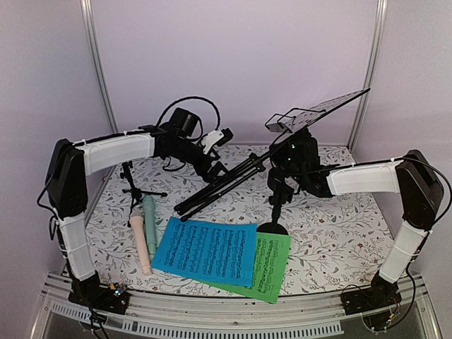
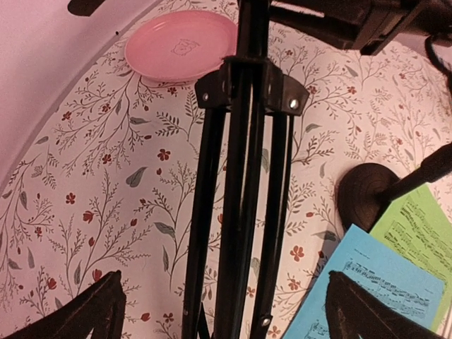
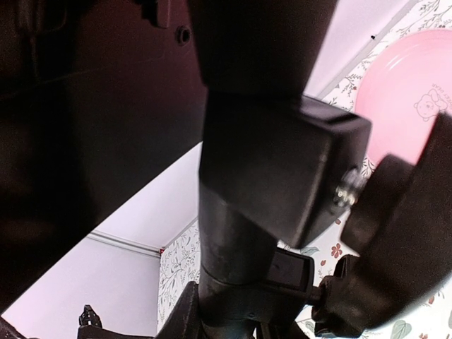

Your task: Pack up the instrument practice props

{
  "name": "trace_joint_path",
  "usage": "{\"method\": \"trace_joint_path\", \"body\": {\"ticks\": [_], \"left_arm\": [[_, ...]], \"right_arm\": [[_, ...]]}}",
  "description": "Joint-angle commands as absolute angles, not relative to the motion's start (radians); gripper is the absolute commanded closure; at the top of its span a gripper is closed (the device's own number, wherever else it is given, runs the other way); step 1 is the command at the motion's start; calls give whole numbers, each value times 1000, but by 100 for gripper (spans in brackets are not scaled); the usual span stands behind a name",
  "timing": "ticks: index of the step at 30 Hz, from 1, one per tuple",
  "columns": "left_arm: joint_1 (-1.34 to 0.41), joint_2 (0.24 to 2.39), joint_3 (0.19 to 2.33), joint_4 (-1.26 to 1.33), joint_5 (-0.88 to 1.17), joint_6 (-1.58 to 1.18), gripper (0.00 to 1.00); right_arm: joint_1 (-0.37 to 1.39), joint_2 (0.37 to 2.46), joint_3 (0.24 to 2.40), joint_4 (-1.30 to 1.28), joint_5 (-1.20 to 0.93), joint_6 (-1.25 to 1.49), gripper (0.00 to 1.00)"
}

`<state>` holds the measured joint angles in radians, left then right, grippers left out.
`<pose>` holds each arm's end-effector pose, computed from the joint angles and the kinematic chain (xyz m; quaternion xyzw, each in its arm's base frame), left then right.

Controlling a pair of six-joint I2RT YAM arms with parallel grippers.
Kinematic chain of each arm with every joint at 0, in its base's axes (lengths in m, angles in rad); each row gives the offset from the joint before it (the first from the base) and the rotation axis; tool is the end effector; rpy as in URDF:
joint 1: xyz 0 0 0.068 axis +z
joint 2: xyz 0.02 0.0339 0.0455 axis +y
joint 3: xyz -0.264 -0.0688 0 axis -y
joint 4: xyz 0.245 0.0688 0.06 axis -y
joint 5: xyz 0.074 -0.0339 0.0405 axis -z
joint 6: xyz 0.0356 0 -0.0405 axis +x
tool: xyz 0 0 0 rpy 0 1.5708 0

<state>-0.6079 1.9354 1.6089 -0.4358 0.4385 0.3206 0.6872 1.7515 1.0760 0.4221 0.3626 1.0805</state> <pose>0.3544 -0.2650 0.2650 0.4783 0.7641 -0.2529 0.3513 0.3172 0.2440 0.2399 0.2602 0.7413 0.3751 0.4921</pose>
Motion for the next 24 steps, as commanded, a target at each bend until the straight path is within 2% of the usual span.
{"method": "trace_joint_path", "body": {"ticks": [1,9,11,17,24], "left_arm": [[-674,2027,1627,-436,255,288,1],[-758,2086,1627,-380,124,330,1],[-770,2102,1625,-363,35,330,5],[-807,2141,1626,-332,-178,372,40],[-824,2067,1540,-222,-227,438,84]], "right_arm": [[705,1729,1109,508,334,956,100],[704,1715,1104,499,331,954,100],[704,1711,1102,494,324,955,100],[705,1689,1088,461,312,976,100],[705,1654,1062,403,337,1009,100]]}}
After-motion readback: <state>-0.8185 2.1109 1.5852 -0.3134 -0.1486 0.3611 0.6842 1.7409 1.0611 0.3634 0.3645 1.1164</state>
